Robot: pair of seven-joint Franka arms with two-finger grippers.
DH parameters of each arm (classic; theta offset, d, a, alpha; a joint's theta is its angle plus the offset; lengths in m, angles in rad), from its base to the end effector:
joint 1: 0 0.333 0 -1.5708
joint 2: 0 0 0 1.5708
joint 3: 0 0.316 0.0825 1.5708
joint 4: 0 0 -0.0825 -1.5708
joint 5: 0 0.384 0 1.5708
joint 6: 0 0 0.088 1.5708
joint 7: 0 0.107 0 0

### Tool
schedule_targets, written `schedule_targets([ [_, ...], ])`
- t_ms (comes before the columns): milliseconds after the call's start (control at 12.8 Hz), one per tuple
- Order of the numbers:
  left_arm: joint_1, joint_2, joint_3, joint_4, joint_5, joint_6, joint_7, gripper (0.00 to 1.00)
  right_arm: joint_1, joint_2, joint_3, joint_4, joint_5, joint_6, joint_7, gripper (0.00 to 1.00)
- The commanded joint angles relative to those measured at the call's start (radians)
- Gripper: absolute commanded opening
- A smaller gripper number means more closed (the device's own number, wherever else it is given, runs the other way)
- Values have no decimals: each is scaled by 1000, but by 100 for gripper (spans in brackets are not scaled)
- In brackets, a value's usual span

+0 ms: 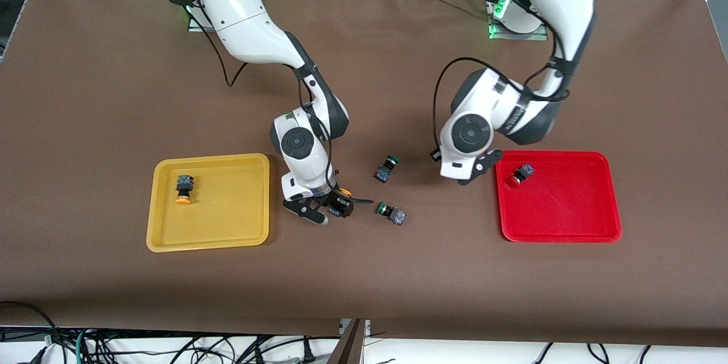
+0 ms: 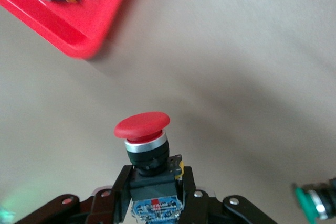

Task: Place red and yellow buttons in trays
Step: 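Grasp the second red button with the left gripper and lift it, then lower the orange button into the yellow tray while the left gripper lowers the red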

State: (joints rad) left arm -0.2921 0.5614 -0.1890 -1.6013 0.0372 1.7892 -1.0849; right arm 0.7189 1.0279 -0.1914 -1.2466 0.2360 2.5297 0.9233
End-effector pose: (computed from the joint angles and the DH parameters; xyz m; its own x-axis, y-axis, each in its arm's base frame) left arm 0.5803 -0.2841 0.2842 0.7853 0.5761 -0.2268 0.5134 -0.8107 -0.2816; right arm 0.6466 0.4241 0.1675 0.8796 -0.4519 0.1484 -0.4144 -0.8813 -0.2273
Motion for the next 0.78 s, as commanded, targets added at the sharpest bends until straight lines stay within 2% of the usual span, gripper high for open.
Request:
schedule_targets([
  [0, 72, -17, 2, 75, 4, -137, 228, 10, 1, 0, -5, 51, -6, -96, -15, 1],
  [157, 131, -46, 2, 83, 58, -178, 447, 12, -15, -15, -8, 102, -3, -222, -52, 0],
  [314, 178, -64, 3, 83, 76, -180, 644, 12, -74, -55, -5, 119, 6, -342, -168, 0],
  [549, 273, -66, 2, 84, 101, -172, 973, 13, -218, -121, -3, 118, 57, -533, -468, 0],
  [706, 307, -58, -3, 81, 243, -137, 1274, 13, -301, -126, -3, 118, 60, -595, -646, 0],
])
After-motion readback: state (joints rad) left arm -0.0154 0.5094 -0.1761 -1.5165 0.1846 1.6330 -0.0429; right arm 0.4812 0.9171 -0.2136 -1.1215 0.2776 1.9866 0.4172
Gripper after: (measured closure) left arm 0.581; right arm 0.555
